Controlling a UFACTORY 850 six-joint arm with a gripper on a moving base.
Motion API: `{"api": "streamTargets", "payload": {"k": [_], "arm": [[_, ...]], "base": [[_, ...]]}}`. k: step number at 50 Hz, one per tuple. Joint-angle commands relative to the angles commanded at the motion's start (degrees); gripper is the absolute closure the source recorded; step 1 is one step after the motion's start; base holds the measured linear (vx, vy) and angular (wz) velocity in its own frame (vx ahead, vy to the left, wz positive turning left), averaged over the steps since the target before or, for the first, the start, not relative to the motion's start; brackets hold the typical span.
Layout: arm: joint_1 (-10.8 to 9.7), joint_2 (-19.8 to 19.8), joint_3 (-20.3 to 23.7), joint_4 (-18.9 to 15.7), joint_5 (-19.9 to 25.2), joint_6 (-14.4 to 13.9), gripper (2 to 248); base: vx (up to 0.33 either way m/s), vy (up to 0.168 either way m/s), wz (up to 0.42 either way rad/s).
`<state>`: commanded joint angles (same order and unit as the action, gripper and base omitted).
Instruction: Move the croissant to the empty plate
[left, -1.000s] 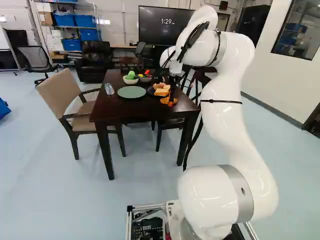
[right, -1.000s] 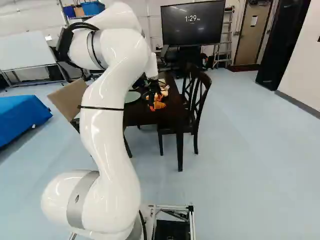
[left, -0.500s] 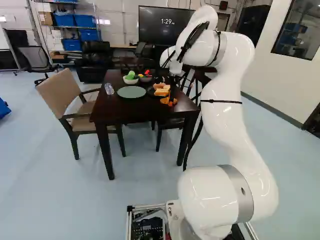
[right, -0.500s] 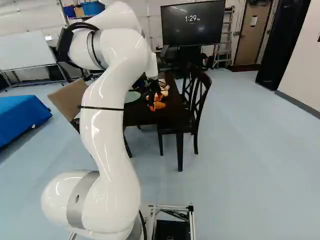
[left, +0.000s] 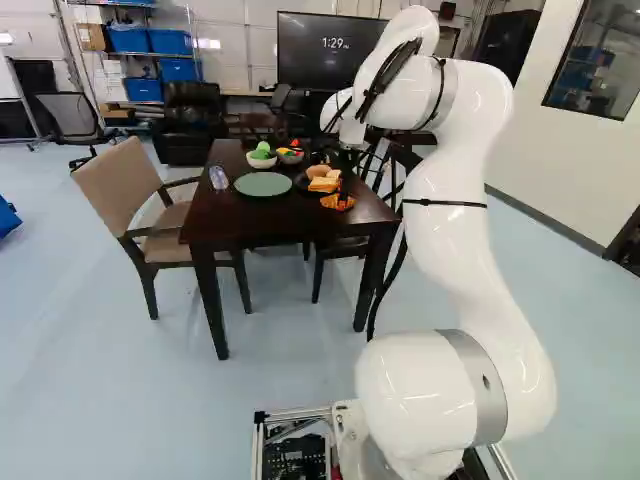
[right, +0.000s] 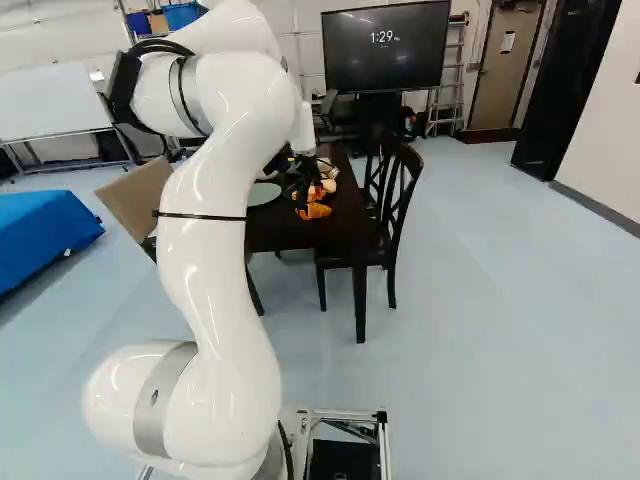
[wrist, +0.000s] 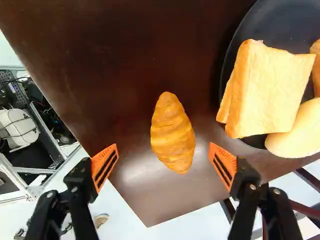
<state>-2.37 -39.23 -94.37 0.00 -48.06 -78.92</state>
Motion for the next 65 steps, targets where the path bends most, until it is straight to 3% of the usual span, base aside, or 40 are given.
{"api": "streamTargets", "payload": {"k": [1,5,6,16,17,21,22,26,27,32,33,42,43,47,48,53,54,59,65], "arm": [[0.0,0.0,0.0,0.0,0.0,0.0,14],[0.0,0.0,0.0,0.0,0.0,0.0,14],[0.0,0.0,0.0,0.0,0.0,0.0,27],[0.0,0.0,0.0,0.0,0.0,0.0,38],[0.0,0.0,0.0,0.0,0.0,0.0,50],[0.0,0.0,0.0,0.0,0.0,0.0,50],[0.0,0.0,0.0,0.0,0.0,0.0,63],[0.0,0.0,0.0,0.0,0.0,0.0,63],[0.0,0.0,0.0,0.0,0.0,0.0,75],[0.0,0.0,0.0,0.0,0.0,0.0,75],[0.0,0.0,0.0,0.0,0.0,0.0,87],[0.0,0.0,0.0,0.0,0.0,0.0,99],[0.0,0.0,0.0,0.0,0.0,0.0,111],[0.0,0.0,0.0,0.0,0.0,0.0,111],[0.0,0.0,0.0,0.0,0.0,0.0,123],[0.0,0.0,0.0,0.0,0.0,0.0,123],[0.0,0.0,0.0,0.0,0.0,0.0,134],[0.0,0.0,0.0,0.0,0.0,0.0,143],[0.0,0.0,0.0,0.0,0.0,0.0,142]], "base": [[0.000,0.000,0.000],[0.000,0.000,0.000],[0.000,0.000,0.000],[0.000,0.000,0.000],[0.000,0.000,0.000],[0.000,0.000,0.000],[0.000,0.000,0.000],[0.000,0.000,0.000],[0.000,0.000,0.000],[0.000,0.000,0.000],[0.000,0.000,0.000],[0.000,0.000,0.000],[0.000,0.000,0.000],[0.000,0.000,0.000],[0.000,0.000,0.000],[0.000,0.000,0.000],[0.000,0.000,0.000],[0.000,0.000,0.000],[0.000,0.000,0.000]]}}
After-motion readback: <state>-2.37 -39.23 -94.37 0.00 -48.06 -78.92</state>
